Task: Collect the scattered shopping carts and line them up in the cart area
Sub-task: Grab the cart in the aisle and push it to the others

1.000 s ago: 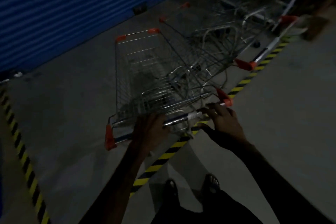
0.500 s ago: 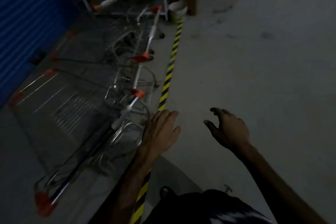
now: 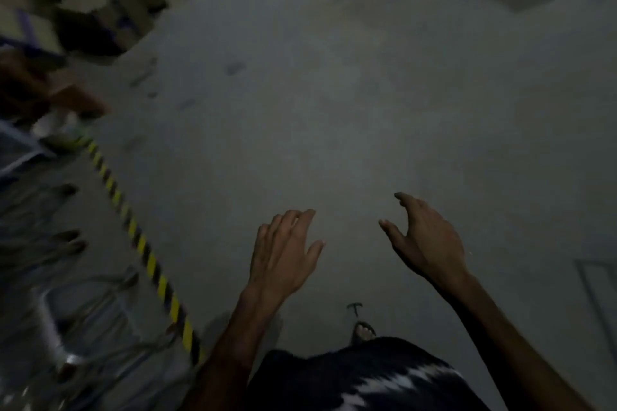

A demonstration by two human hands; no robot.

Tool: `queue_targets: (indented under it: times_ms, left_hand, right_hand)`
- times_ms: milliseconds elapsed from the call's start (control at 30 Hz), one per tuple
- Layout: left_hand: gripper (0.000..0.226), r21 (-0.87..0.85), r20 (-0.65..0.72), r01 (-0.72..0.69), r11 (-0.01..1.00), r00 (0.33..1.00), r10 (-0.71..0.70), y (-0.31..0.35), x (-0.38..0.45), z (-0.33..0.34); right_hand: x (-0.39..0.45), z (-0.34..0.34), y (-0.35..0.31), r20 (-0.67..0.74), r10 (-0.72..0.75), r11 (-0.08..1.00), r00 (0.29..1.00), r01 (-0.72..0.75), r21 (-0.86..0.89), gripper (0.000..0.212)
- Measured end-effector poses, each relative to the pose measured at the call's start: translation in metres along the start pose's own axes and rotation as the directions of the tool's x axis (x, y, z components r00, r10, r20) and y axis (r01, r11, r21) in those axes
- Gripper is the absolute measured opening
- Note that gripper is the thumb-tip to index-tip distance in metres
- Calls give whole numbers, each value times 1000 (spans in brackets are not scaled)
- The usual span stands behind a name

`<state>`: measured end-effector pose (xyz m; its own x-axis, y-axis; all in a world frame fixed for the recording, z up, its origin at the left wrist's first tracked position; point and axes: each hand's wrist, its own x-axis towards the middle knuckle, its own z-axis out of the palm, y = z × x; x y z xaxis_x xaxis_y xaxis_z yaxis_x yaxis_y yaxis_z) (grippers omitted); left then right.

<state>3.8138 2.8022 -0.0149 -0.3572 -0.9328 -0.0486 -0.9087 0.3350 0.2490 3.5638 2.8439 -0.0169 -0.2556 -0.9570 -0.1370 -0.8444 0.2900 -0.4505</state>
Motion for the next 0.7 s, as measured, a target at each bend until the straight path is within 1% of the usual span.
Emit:
queue_targets:
  times_ms: [67, 133, 200, 300, 467, 600, 700]
  left_hand:
    - [64, -14, 35, -123, 992, 992, 124, 35, 31, 9]
    - [64, -24, 70, -244, 970, 967, 245, 66, 58, 18]
    - [64, -34, 101, -351, 936, 930, 353, 95, 84, 26]
    - [65, -44, 137, -486, 873, 863, 487, 139, 119, 34]
    - [63, -76, 182, -664, 743, 724, 666, 205, 178, 48]
    - [64, -115, 204, -766, 633, 605, 769, 252, 225, 59]
    - [64, -136, 216, -829, 542, 509, 833, 289, 261, 62]
  right_hand:
    - [-6, -16, 36, -50, 127, 992, 991, -126, 24, 64]
    - [-14, -30, 68, -94, 252, 967, 963, -247, 55, 64]
    - [-24, -41, 92, -136, 367, 930, 920, -357, 94, 64]
    - [-38, -55, 121, -203, 519, 854, 830, -496, 154, 63]
    - [-45, -68, 155, -257, 693, 721, 674, -645, 254, 63]
    - [-30, -81, 174, -291, 786, 616, 545, -724, 310, 63]
    - [-15, -97, 182, -312, 836, 544, 451, -756, 364, 63]
